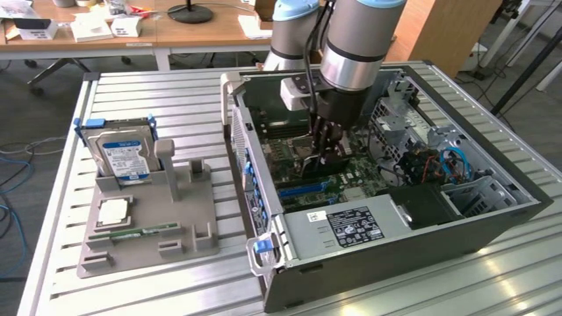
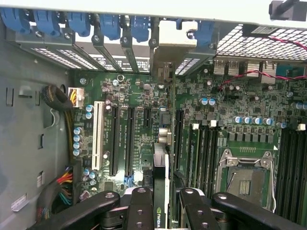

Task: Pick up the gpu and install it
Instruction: 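Insert the gpu into the slot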

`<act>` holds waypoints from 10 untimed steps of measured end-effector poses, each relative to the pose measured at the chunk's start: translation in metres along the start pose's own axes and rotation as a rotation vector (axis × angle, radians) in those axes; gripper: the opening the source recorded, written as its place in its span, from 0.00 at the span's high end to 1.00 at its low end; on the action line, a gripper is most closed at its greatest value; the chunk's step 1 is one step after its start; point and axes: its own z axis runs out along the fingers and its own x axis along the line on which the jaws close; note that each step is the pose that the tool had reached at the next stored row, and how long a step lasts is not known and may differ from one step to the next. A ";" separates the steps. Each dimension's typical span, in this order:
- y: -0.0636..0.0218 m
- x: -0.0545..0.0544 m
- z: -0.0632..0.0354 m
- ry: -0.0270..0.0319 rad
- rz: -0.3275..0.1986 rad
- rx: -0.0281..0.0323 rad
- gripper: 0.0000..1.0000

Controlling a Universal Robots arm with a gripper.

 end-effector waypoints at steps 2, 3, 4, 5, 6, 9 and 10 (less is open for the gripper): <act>0.0000 0.000 0.0011 0.0001 0.000 0.0000 0.74; 0.0000 0.000 0.0013 0.0001 0.000 -0.0001 0.74; 0.0000 0.000 0.0014 0.0003 0.000 -0.0002 0.74; 0.0000 0.000 0.0018 0.0000 0.000 0.0000 0.74; 0.0000 0.000 0.0023 -0.0002 0.000 0.0001 0.74; 0.0008 -0.001 0.0030 0.0001 0.000 0.0001 0.74; 0.0009 -0.001 0.0030 0.0002 0.000 0.0001 0.74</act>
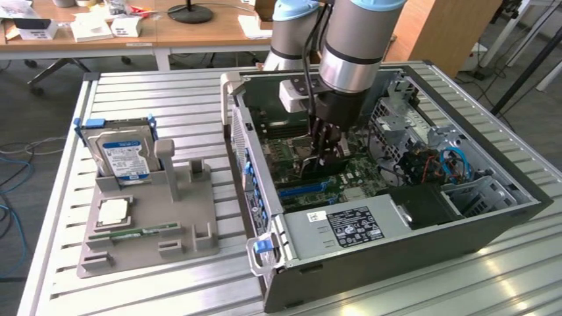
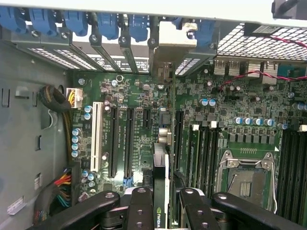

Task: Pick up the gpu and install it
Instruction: 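Insert the gpu into the slot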

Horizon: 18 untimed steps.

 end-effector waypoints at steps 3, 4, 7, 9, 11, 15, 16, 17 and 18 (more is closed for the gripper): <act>0.0004 0.000 0.0004 -0.0004 0.000 0.0003 0.74; 0.0007 -0.001 0.0006 -0.0004 0.000 0.0004 0.74; 0.0018 -0.002 0.0008 -0.0002 0.000 0.0005 0.74; 0.0024 -0.002 0.0008 -0.0001 0.000 0.0004 0.74; 0.0029 -0.002 0.0008 -0.0001 0.000 0.0005 0.74; 0.0033 -0.002 0.0023 -0.0003 0.000 0.0006 0.74; 0.0033 -0.002 0.0030 -0.0002 0.000 0.0008 0.74; 0.0033 -0.002 0.0035 -0.0002 0.000 0.0008 0.74; 0.0033 -0.002 0.0036 0.0001 0.000 0.0006 0.74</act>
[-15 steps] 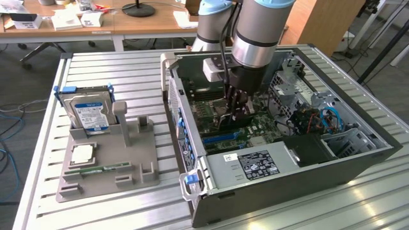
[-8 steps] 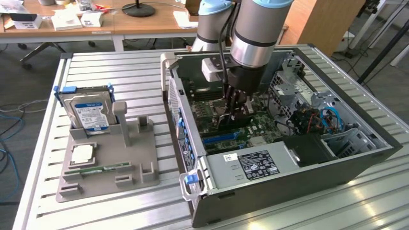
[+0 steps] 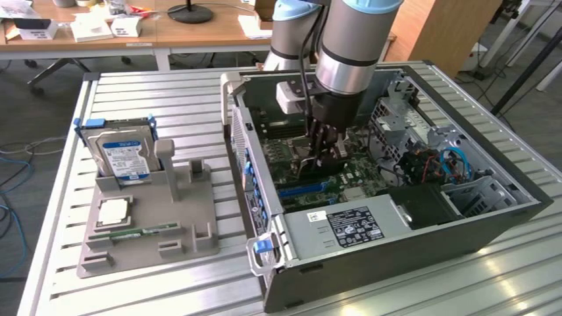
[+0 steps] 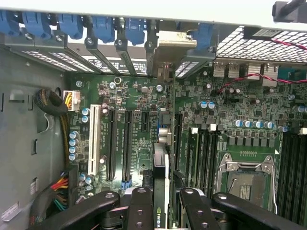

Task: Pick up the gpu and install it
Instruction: 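Insert the gpu into the slot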

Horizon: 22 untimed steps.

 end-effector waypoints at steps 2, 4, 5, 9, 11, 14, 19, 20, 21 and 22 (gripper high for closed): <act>0.0000 0.000 0.0001 0.0000 0.000 0.0000 0.74; 0.0005 0.000 0.0005 -0.0003 0.000 0.0003 0.74; 0.0011 0.000 0.0014 -0.0007 0.000 0.0009 0.74; 0.0022 0.000 0.0025 0.0000 0.000 0.0013 0.74; 0.0022 0.000 0.0026 -0.0001 0.000 0.0014 0.74; 0.0022 0.000 0.0030 -0.0002 0.000 0.0015 0.74; 0.0022 0.000 0.0036 -0.0002 0.000 0.0015 0.74; 0.0022 0.000 0.0036 -0.0001 0.000 0.0014 0.74; 0.0022 0.000 0.0037 -0.0002 0.000 0.0015 0.74; 0.0022 0.000 0.0037 -0.0002 0.000 0.0015 0.74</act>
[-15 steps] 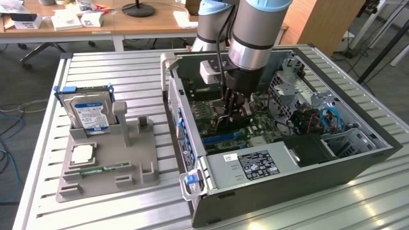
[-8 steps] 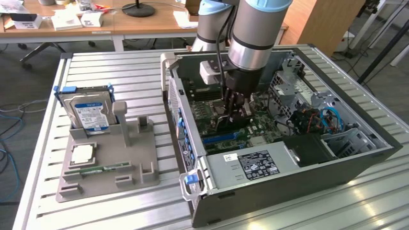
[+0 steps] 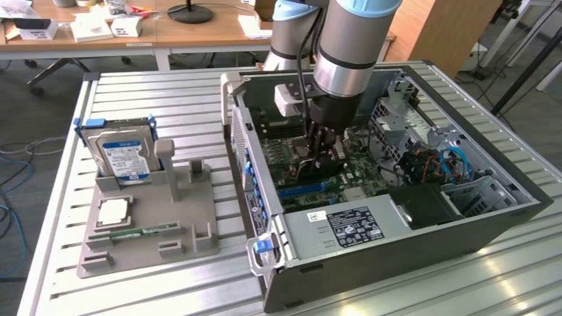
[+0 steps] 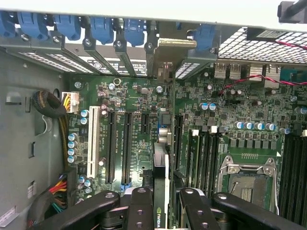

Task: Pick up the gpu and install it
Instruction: 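Insert the gpu into the slot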

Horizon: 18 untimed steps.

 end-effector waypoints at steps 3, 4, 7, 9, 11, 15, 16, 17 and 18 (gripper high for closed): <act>0.0000 0.000 0.0007 -0.0004 0.000 0.0002 0.74; 0.0000 0.000 0.0011 -0.0003 0.000 0.0002 0.74; 0.0000 0.000 0.0019 0.0002 0.000 -0.0001 0.74; 0.0000 0.000 0.0020 0.0001 0.000 -0.0001 0.74; 0.0000 0.000 0.0027 -0.0002 0.000 0.0002 0.74; 0.0000 0.000 0.0047 0.0002 0.000 0.0000 0.74; 0.0000 0.000 0.0047 0.0001 0.000 0.0000 0.74; 0.0000 0.000 0.0047 0.0001 0.000 0.0000 0.74; 0.0000 0.000 0.0059 -0.0003 0.000 0.0003 0.74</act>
